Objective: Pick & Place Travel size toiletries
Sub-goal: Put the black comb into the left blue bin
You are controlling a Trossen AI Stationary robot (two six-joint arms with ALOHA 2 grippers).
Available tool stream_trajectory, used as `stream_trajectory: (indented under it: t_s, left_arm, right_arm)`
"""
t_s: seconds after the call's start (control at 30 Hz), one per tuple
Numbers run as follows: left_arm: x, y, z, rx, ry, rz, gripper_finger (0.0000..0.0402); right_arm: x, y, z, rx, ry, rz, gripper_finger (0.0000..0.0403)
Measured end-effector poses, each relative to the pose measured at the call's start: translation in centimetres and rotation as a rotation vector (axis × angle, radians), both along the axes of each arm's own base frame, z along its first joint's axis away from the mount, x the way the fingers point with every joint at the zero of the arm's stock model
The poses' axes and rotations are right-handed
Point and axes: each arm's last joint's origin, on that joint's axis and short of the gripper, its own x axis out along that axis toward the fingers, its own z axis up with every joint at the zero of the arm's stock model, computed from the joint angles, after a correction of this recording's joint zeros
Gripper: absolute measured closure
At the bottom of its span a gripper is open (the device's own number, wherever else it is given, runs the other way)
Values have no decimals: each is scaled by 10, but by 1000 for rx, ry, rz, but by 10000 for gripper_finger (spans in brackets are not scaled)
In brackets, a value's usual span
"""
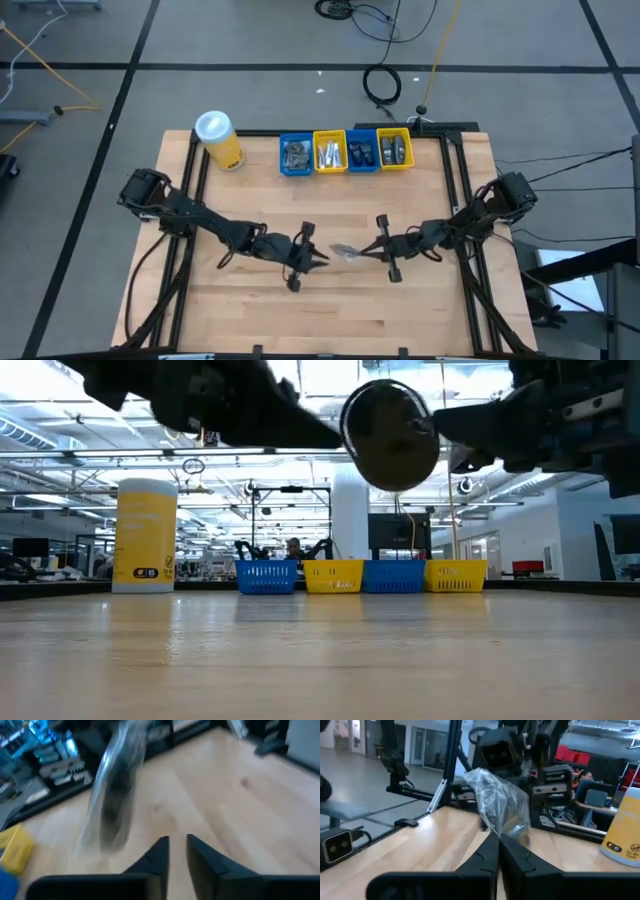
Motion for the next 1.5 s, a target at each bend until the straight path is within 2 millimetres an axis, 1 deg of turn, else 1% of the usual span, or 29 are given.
stream_trajectory:
  t_s: [0.07,0.13,0.27,0.37,0.4,0.47,0.57,0.67,0.77,0.87,1.07,1.17,1.23,1.3,1.37,1.43,1.5]
  left_arm:
    - [5,0,-1,-23,-49,2,305]
    - [9,3,-4,-41,-74,53,265]
    - [10,11,-11,-54,-19,151,175]
    - [10,18,-13,-98,0,210,123]
    - [11,21,-12,-116,-5,219,110]
    - [13,23,-9,-143,-24,181,93]
    - [15,19,-3,-166,-80,72,87]
    - [15,14,3,-180,-129,40,102]
    - [15,13,4,-197,-144,39,137]
    - [16,15,4,-206,-148,73,185]
    - [16,17,4,-218,-147,89,298]
    - [14,14,5,-215,-133,82,354]
    - [11,14,9,-208,-115,97,383]
    - [4,15,16,-197,-93,156,388]
    - [-5,20,26,-179,-74,258,376]
    - [-16,27,37,-149,-47,381,366]
    - [-27,40,47,-130,-32,496,365]
  right_arm:
    - [2,1,1,-7,-8,-1,402]
    - [5,2,5,-8,-27,11,402]
    - [5,3,5,-14,-28,35,403]
    - [5,3,5,-14,-30,48,403]
    - [5,3,5,-13,-29,48,403]
    - [5,3,5,-13,-29,48,403]
    - [5,3,5,-13,-29,48,403]
    - [5,3,5,-13,-28,48,403]
    - [5,3,5,-13,-28,48,403]
    - [5,3,5,-13,-27,48,403]
    - [5,3,3,-18,-11,44,400]
    - [5,3,-1,-35,25,31,388]
    - [6,2,-4,-28,62,-6,373]
    - [6,1,-8,-16,102,-55,352]
    - [6,-1,-10,-11,131,-108,331]
    - [6,-3,-13,-15,155,-158,312]
    - [6,-4,-14,-18,164,-189,297]
